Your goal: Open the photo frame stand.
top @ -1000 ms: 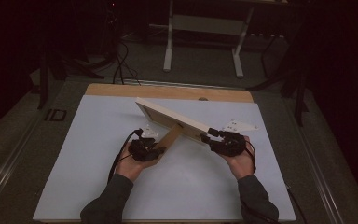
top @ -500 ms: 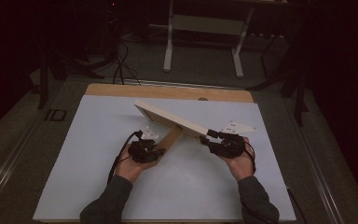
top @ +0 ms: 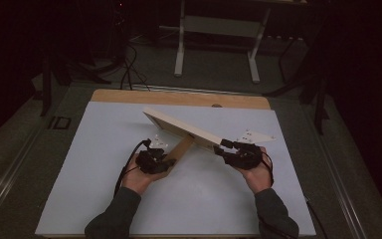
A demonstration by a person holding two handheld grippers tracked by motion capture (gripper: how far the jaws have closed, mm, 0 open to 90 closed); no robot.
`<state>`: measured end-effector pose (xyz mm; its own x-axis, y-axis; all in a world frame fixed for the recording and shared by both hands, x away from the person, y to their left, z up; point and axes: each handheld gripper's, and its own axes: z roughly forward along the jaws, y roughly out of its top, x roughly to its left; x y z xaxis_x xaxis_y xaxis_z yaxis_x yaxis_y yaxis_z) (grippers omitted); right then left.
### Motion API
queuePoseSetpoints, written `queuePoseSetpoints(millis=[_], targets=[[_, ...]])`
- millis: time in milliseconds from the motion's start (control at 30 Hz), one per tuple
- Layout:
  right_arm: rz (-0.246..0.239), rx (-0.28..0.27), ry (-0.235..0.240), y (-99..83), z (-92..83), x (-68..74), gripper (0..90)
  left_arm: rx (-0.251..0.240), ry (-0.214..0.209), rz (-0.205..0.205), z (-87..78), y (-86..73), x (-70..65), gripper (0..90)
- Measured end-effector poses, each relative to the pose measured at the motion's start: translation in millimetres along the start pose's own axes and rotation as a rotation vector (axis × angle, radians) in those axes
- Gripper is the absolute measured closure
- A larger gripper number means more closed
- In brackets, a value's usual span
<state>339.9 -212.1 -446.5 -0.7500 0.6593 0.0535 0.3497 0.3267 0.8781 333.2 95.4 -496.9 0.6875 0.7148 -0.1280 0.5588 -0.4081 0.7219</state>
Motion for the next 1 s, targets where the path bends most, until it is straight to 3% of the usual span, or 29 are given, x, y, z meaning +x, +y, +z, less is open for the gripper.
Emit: queuePoseSetpoints(millis=[333,567,1000], targets=[[0.006,0.002,0.007,-1.1,-0.4,-0.1,55.1,-0.015,0.004,-0.019,-5.6,-0.2,1.3,69.3],[0.006,0.007,0.014,-1.6,-0.9,-0.7,54.7,-0.023,-0.005,-0.005,-9.8,-0.9,0.9,67.0],[0.011,0.021,0.031,-4.7,-1.9,-2.4,54.5,-0.086,-0.019,-0.068,-21.5,-2.3,8.2,59.3]])
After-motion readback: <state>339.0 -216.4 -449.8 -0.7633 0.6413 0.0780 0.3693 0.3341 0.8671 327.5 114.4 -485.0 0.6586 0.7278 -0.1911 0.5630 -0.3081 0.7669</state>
